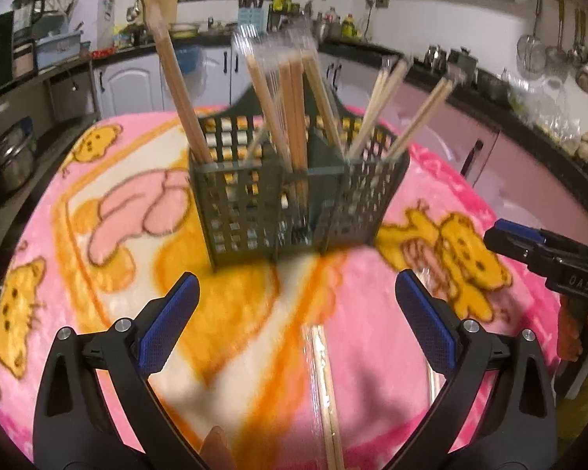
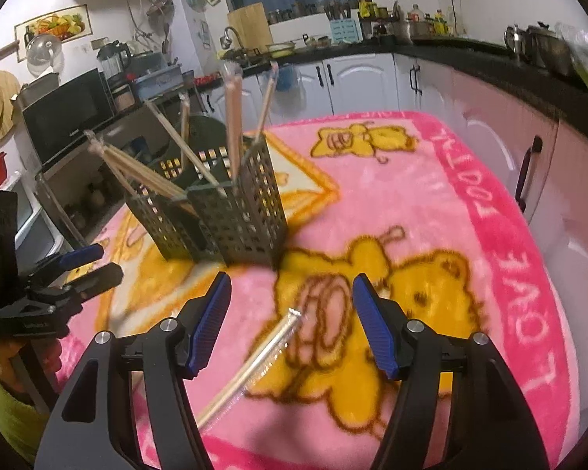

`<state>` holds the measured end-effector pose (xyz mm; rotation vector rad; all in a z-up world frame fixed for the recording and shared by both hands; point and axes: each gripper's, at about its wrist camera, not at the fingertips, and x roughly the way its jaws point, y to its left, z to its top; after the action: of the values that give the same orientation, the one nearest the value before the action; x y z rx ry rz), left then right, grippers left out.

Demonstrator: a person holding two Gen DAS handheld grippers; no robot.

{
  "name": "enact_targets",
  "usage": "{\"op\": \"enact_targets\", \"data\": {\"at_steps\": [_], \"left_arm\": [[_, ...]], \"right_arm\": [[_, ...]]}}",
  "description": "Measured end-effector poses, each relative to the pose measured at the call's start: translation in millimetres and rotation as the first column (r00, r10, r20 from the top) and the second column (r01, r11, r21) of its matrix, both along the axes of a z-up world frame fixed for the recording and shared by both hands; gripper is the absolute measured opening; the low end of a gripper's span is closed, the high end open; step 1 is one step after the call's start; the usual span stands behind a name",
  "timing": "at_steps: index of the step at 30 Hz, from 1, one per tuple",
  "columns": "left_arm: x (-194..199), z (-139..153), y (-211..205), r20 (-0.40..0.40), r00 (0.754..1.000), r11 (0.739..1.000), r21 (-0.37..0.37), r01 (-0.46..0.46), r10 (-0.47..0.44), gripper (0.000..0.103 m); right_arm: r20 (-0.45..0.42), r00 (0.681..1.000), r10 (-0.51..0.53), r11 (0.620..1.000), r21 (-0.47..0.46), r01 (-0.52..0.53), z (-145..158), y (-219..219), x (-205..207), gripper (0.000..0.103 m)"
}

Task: Organize utensils
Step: 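Move both tools back toward the last loose chopsticks on the blanket, then close the left tool on a wrapped chopstick while the right tool grasps a chopstick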

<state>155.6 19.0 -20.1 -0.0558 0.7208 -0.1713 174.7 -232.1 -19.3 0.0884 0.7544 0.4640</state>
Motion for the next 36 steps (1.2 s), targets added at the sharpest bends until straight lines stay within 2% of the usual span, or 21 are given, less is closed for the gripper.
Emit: {"op": "enact_targets", "data": {"at_steps": [3, 6, 8, 9, 10, 11, 15, 22, 26, 29, 31, 33, 36], "left_arm": [[1, -14, -5, -0.037, 0.999, 1.000, 0.001, 0.015, -0.015, 0.087], [2, -26, -10, -0.075, 0.997, 0.999, -0.009, 0.036, -0.037, 0.080], [4, -34, -12, -0.103, 0.993, 0.999, -0.014, 0.049, -0.050, 0.079], [6, -37, -13, -0.114, 0.992, 0.999, -0.017, 0.049, -0.051, 0.076], [7, -40, -13, -0.129, 0.990, 0.998, -0.023, 0.051, -0.054, 0.065], [10, -44, -13, -0.151, 0.987, 0.998, -0.032, 0.052, -0.056, 0.063], [14, -54, -12, -0.190, 0.980, 0.998, -0.037, 0.046, -0.052, 0.061], [23, -64, -14, -0.238, 0.970, 0.999, -0.023, 0.041, -0.046, 0.055], [31, -63, -19, -0.254, 0.966, 0.999, -0.003, 0.041, -0.040, 0.051], [37, -62, -25, -0.259, 0.965, 0.998, 0.037, 0.047, -0.036, 0.044], [39, -63, -28, -0.256, 0.966, 0.997, 0.057, 0.047, -0.031, 0.041], [39, -65, -34, -0.237, 0.971, 0.994, 0.096, 0.048, -0.024, 0.038], [37, -65, -41, -0.220, 0.975, 0.990, 0.130, 0.047, -0.018, 0.027]], "right_arm": [[-0.039, 0.999, 0.009, 1.000, 0.000, -0.009, -12, 1, 2, 0.054], [-0.071, 0.997, 0.022, 1.000, 0.006, -0.022, -22, 4, 4, 0.053], [-0.099, 0.995, 0.032, 0.999, 0.007, -0.032, -30, 7, 8, 0.048], [-0.110, 0.993, 0.035, 0.999, 0.007, -0.034, -33, 8, 10, 0.046], [-0.129, 0.991, 0.041, 0.999, 0.010, -0.040, -37, 9, 13, 0.045], [-0.139, 0.989, 0.043, 0.999, 0.013, -0.041, -39, 10, 14, 0.044], [-0.169, 0.984, 0.060, 0.998, 0.018, -0.057, -47, 14, 19, 0.040], [-0.223, 0.973, 0.062, 0.998, 0.009, -0.061, -58, 20, 34, 0.039], [-0.245, 0.968, 0.061, 0.998, 0.008, -0.061, -63, 21, 43, 0.039], [-0.245, 0.968, 0.061, 0.998, -0.002, -0.063, -64, 25, 47, 0.038], [-0.241, 0.969, 0.055, 0.998, -0.012, -0.060, -64, 26, 48, 0.035], [-0.235, 0.971, 0.044, 0.998, -0.025, -0.052, -65, 27, 49, 0.024], [-0.226, 0.973, 0.052, 0.998, -0.019, -0.058, -64, 27, 48, 0.015]]}}
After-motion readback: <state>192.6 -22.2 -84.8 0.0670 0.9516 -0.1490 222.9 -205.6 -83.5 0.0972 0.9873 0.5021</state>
